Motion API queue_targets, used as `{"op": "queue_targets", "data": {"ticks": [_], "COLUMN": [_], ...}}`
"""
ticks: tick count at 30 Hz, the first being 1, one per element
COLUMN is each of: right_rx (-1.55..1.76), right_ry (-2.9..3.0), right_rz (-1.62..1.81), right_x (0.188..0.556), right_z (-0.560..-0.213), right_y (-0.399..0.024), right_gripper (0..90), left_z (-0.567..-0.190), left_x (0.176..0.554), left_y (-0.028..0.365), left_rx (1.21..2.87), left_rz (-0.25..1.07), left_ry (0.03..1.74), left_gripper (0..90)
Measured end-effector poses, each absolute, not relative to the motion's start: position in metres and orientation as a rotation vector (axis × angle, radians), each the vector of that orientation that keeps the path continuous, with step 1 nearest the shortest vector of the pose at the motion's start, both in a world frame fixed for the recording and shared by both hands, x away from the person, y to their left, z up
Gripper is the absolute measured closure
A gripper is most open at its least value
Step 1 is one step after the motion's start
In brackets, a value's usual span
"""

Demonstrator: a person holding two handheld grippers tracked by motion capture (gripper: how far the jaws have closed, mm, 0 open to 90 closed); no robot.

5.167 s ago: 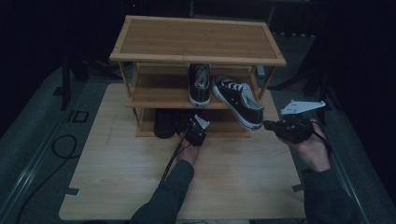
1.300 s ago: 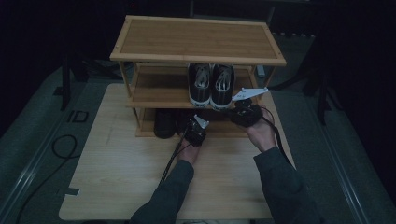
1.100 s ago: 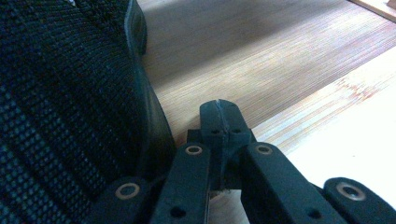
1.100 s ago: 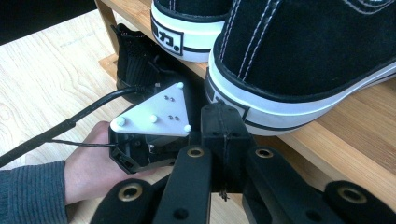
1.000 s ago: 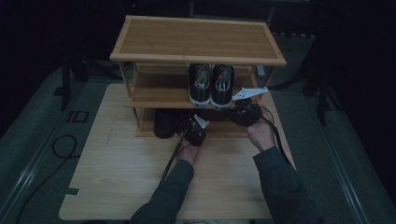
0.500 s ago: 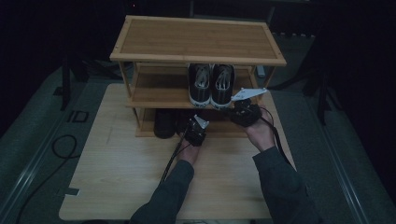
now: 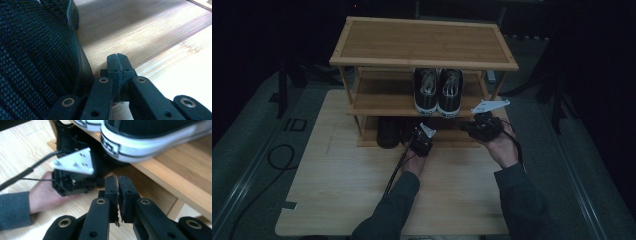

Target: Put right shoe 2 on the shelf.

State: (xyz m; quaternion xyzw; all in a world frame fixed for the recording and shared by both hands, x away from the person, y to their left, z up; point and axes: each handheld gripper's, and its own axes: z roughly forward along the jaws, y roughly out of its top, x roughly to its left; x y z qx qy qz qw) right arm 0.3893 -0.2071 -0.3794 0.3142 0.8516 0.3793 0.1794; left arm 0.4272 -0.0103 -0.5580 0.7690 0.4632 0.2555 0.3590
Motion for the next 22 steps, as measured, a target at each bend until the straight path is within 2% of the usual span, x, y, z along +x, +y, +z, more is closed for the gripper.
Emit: {"op": "queue_targets", "data": {"ticks": [12, 22], "right_rx": [0.989, 1.024], "right_ry": [2.433, 2.444], "right_rz": [1.055, 1.044], "right_x": [0.395, 0.396], "right_z": [-0.408, -0.418], "right_y": [-0.220, -0.227], "right_gripper": [83.6, 83.9], "left_z": [-0.558, -0.558], "left_x": [0.427, 0.427], "left_y": [-0.010, -0.010], "left_rx": [1.984, 1.983], "left_rz": [0.656, 0.659], "left_ry": [1.194, 1.194], "left_gripper": [90.0, 90.0]}}
